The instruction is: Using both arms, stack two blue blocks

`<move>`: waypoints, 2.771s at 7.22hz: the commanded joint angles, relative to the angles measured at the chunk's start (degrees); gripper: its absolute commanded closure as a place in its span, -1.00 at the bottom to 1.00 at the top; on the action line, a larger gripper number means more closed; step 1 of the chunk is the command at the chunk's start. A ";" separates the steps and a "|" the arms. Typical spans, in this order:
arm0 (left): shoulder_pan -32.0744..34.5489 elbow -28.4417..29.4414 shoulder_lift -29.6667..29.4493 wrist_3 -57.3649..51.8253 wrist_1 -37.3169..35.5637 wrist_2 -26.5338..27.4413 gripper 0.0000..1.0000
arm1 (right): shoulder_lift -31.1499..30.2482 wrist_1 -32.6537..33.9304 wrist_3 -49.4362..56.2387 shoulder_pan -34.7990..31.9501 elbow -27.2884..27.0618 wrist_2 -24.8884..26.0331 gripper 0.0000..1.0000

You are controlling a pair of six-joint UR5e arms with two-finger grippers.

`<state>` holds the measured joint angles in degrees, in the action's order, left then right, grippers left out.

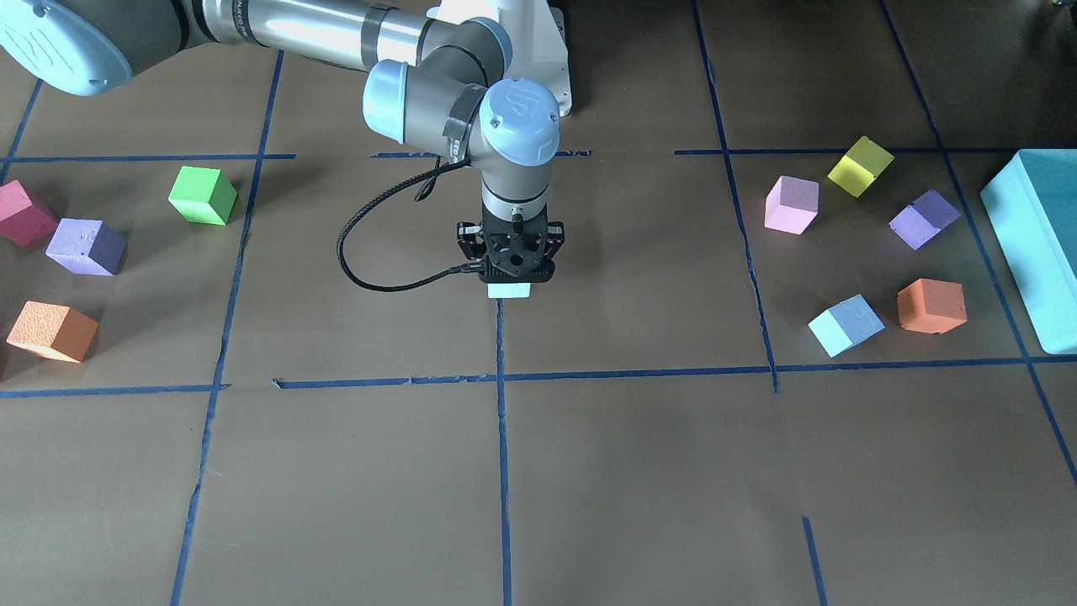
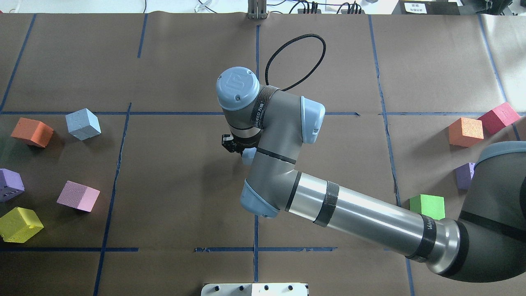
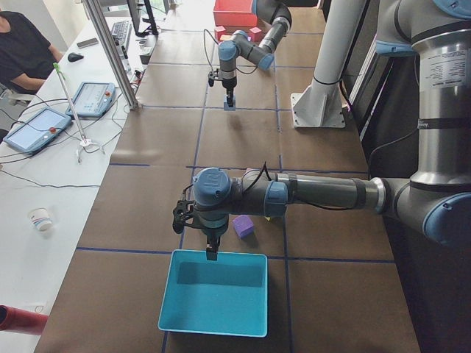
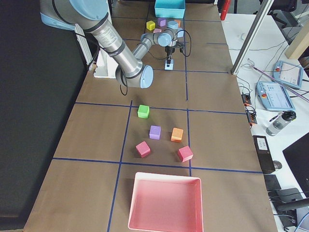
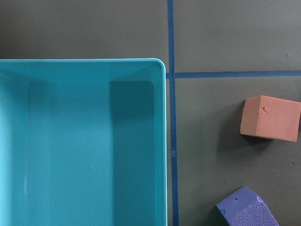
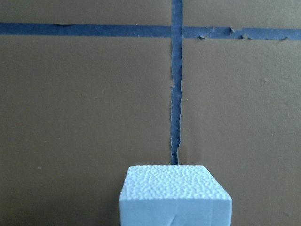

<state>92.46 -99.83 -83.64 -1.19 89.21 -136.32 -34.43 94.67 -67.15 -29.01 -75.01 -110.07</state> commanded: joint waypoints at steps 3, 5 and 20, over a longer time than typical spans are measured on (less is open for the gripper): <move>0.00 -0.01 -0.04 -0.04 0.00 0.00 -1.00 | -0.72 -0.10 0.80 0.09 0.75 -0.06 -0.80; 0.00 -0.01 -0.04 -0.04 0.00 0.00 -1.00 | -0.55 -0.19 0.09 0.01 0.66 -0.06 -0.98; -28.28 -6.90 -17.49 51.41 1.58 6.73 -1.00 | -26.20 11.59 33.27 -30.28 -32.65 -15.94 -0.99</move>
<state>67.49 -109.95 -97.22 42.66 90.58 -132.48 -58.51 106.24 -39.39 -55.07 -107.38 -123.12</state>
